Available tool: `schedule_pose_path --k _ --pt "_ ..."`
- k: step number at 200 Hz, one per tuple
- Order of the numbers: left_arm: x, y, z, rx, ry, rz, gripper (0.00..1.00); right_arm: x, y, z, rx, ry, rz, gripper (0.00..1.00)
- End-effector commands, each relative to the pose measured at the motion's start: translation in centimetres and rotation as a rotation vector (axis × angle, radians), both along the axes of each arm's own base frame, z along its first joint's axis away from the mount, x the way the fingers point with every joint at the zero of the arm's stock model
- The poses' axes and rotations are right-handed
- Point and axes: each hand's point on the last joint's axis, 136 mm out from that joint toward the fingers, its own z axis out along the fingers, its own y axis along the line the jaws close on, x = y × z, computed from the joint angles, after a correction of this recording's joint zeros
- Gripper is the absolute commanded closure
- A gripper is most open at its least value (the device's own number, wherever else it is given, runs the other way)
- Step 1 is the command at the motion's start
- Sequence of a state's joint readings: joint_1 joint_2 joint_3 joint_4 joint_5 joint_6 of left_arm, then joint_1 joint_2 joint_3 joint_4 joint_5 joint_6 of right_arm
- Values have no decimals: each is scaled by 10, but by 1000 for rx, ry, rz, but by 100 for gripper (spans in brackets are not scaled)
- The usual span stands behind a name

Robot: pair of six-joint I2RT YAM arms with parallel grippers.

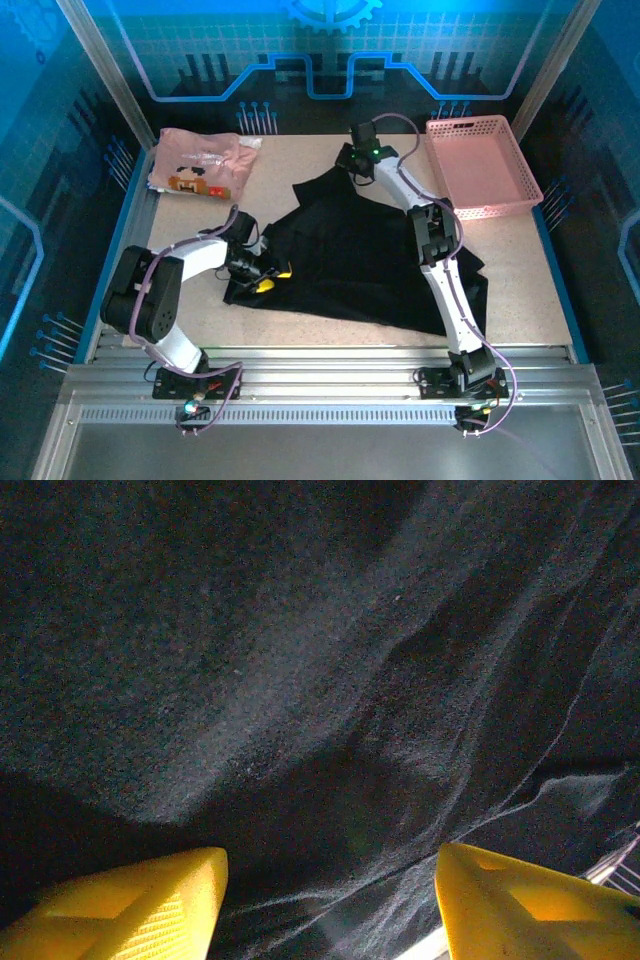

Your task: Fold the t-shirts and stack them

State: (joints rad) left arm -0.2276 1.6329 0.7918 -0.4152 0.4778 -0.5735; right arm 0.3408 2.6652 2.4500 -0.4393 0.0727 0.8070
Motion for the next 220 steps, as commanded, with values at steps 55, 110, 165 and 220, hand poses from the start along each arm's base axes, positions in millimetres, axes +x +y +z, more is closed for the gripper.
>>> schedule_pose_path --k 55,110,165,220 --pt "-104 34 -38 163 348 -11 38 61 -41 24 228 -179 -291 100" --pt "-100 27 -23 120 329 5 37 76 -55 7 342 -174 -361 93" --pt "17 -3 104 13 -61 15 32 49 -25 98 300 -230 -77 33" --pt "131 14 145 105 -272 99 30 -75 6 113 90 67 301 30"
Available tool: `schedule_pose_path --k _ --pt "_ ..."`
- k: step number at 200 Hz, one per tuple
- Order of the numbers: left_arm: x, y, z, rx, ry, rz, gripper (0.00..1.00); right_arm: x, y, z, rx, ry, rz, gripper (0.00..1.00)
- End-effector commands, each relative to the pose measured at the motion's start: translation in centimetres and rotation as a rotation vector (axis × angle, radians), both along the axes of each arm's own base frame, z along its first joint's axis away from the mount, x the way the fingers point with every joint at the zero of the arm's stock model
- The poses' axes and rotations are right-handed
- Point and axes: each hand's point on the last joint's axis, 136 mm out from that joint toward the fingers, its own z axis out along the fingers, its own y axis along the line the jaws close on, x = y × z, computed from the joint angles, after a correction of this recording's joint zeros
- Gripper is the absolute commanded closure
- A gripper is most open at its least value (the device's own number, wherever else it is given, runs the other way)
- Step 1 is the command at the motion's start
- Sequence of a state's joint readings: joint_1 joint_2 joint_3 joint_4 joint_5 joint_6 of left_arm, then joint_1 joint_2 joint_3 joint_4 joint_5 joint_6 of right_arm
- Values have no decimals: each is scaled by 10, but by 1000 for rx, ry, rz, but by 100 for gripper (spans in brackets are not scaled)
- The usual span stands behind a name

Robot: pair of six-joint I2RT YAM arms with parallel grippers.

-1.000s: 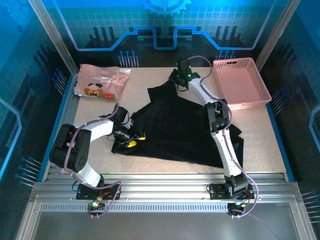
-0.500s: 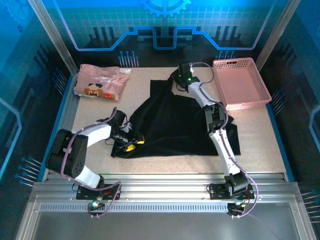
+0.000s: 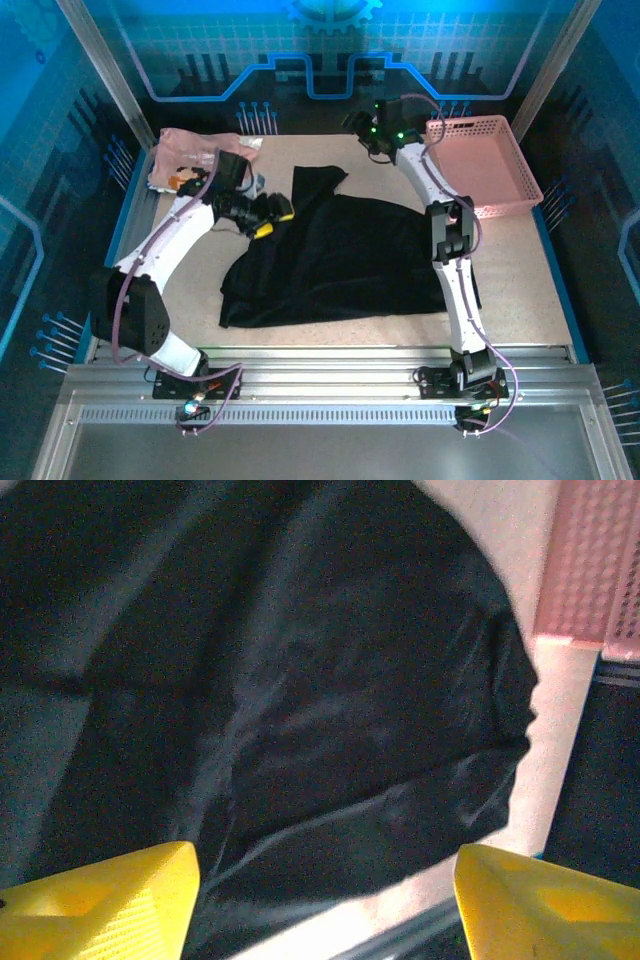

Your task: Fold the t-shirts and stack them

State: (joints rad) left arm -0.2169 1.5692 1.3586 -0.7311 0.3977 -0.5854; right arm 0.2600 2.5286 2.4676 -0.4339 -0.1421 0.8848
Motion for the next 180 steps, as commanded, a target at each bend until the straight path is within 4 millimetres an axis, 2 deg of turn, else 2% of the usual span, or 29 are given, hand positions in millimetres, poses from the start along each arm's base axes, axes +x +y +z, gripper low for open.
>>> schedule_pose_path --k 1,7,9,15,18,20,45,66,86,101,117,140,164,180 --pt "37 20 -27 95 46 65 31 -83 25 8 -157 122 276 30" --pt "52 21 -31 101 37 74 31 -99 26 -2 -201 159 308 30" --pt "57 21 -32 101 31 75 31 -105 27 3 -208 153 318 30" --pt "72 19 -34 98 11 76 32 -121 29 1 -222 170 343 30" --pt "79 18 -34 96 0 77 32 -130 30 -7 -224 193 353 30" --pt "84 17 -35 94 -7 78 32 -134 30 -4 -219 191 358 30" --pt "136 2 -49 49 -55 83 40 -192 30 -34 -206 269 377 31" --pt "171 -11 -61 -20 -89 98 53 -226 24 -59 -232 332 381 32" --pt "194 -24 -71 -78 -104 110 61 -246 22 -78 -222 373 380 33" --pt "206 -32 -79 -106 -107 126 68 -257 21 -93 -242 403 389 34" --pt "215 -41 -85 -127 -111 127 69 -270 23 -112 -255 450 413 35" --pt "215 -50 -115 -77 -48 113 71 -285 23 -133 -285 512 434 35" --pt "210 -38 -154 16 34 151 73 -297 23 -142 -335 543 470 36" --pt "208 -26 -170 98 66 164 73 -304 13 -146 -403 579 478 35"
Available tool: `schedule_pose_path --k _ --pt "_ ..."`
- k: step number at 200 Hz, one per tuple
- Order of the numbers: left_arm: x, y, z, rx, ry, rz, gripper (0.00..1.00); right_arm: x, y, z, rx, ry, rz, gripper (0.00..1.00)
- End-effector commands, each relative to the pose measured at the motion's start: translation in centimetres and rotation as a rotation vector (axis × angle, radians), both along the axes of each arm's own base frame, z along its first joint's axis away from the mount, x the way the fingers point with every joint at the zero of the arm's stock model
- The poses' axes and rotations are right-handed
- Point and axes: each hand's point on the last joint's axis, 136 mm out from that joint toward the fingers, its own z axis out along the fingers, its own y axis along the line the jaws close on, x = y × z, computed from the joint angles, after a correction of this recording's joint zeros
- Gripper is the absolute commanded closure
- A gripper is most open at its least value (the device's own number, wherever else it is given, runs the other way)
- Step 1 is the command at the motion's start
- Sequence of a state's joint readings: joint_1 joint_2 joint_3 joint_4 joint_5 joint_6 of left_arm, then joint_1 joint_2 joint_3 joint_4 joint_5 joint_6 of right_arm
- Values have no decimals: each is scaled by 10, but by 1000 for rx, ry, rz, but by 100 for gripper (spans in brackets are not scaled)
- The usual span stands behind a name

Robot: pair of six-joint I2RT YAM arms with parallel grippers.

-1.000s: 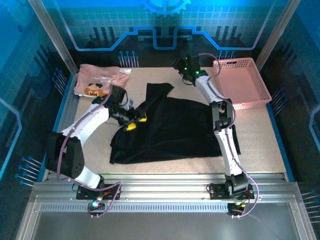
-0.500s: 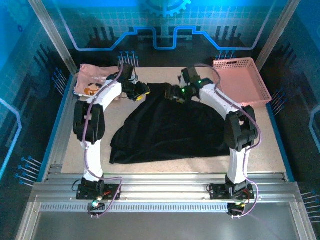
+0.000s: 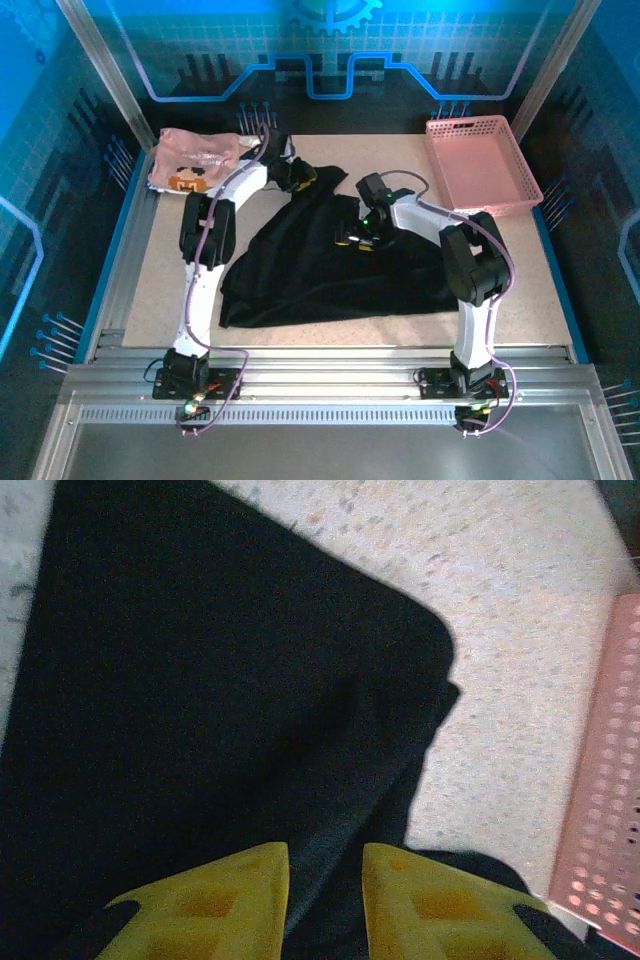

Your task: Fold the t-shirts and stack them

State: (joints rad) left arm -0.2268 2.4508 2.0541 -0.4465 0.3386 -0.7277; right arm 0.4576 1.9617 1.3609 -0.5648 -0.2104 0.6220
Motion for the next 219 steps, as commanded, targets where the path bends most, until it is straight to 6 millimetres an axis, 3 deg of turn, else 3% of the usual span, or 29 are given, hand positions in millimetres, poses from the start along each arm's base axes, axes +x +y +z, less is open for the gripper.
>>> schedule_pose_path --k 1,19,54,101,149,219 --pt "-9 19 -37 127 107 35 74 -16 -9 -10 -96 42 59 35" --pt "-12 38 -49 235 146 57 76 -28 -24 -14 -174 80 68 35" --pt "-7 72 -51 371 169 75 76 -58 -55 -27 -319 177 87 35" --pt "3 96 -60 416 172 47 76 -89 -87 -44 -475 293 91 37" --pt "6 123 -74 439 191 57 77 -103 -99 -43 -525 322 114 37" --pt "19 175 -60 455 175 160 78 -109 -113 -42 -584 336 133 35"
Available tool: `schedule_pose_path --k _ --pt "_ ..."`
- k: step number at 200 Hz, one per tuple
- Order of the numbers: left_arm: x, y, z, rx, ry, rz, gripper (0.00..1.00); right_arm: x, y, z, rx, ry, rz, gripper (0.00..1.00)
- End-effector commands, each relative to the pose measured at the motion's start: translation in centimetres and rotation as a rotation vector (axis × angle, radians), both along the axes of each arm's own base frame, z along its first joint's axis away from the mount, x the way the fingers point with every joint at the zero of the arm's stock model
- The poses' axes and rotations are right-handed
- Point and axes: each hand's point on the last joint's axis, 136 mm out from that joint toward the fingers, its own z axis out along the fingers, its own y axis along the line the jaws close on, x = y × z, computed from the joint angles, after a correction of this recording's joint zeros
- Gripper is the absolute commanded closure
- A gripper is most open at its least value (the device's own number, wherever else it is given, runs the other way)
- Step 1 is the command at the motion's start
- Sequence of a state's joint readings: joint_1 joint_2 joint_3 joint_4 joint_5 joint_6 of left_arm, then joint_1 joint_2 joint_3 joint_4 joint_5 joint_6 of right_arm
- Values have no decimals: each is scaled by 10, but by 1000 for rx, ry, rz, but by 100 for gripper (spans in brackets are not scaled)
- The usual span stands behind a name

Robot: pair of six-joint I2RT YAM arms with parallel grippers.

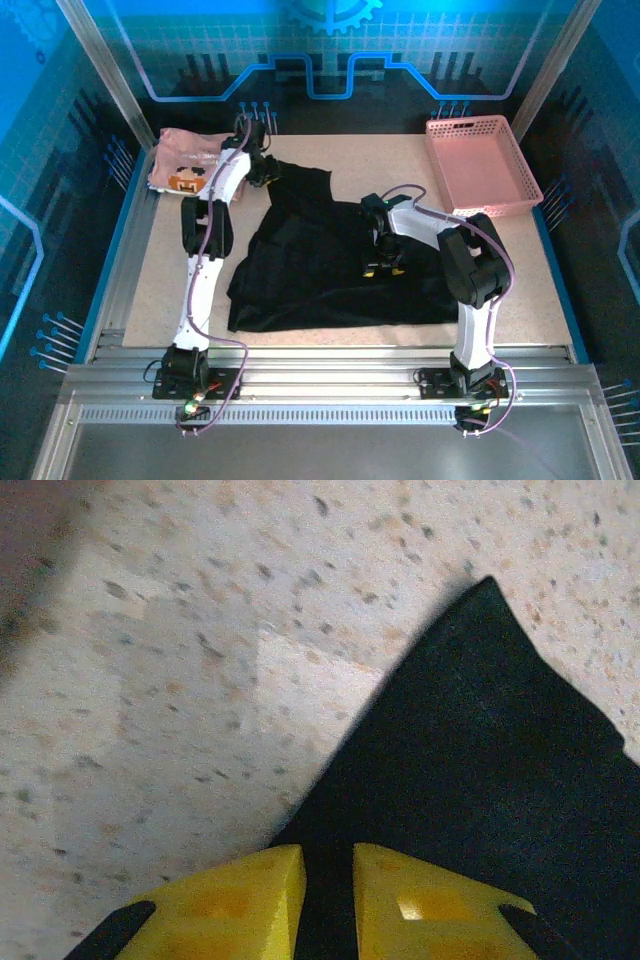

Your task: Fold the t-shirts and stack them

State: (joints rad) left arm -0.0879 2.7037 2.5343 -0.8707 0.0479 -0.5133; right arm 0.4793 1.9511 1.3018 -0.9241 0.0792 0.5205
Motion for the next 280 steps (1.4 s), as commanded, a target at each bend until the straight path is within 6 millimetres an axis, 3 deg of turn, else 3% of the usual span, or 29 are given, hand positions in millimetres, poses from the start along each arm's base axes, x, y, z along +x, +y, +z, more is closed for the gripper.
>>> schedule_pose_path --k 1,20,33,67,88,94,108,124,152,167,183,207,221,239,280 --pt "-13 46 -25 80 88 64 78 -35 -30 -13 -142 128 30 35" --pt "-7 63 -19 85 66 88 78 -36 -30 -12 -140 127 31 35" --pt "5 58 -12 35 12 72 77 -35 -31 -12 -140 122 32 35" --pt "36 14 23 -129 -153 -49 74 -26 -29 -9 -132 108 36 34" --pt "38 -4 53 -249 -190 -53 68 -14 -20 0 -89 61 35 33" --pt "37 -9 69 -267 -213 -59 65 -9 -15 4 -64 40 27 32" --pt "29 -22 105 -316 -270 -89 54 4 -2 18 12 -16 5 31" --pt "6 -38 134 -365 -282 -117 47 23 9 43 91 -93 -22 30" --pt "-56 -86 156 -434 -192 -196 43 59 16 94 221 -231 -79 28" --pt "-96 -115 152 -490 -128 -217 43 72 1 111 230 -270 -125 23" --pt "-141 -135 123 -546 -40 -193 43 84 -27 118 232 -284 -193 23" --pt "-204 -135 77 -552 103 -129 45 91 -57 121 261 -276 -247 22" --pt "-232 -129 55 -534 158 -111 45 84 -80 116 177 -253 -266 22" --pt "-261 -115 33 -502 226 -83 46 72 -95 109 173 -224 -324 23" --pt "-308 -57 -10 -369 347 39 49 48 -121 86 189 -212 -523 24"
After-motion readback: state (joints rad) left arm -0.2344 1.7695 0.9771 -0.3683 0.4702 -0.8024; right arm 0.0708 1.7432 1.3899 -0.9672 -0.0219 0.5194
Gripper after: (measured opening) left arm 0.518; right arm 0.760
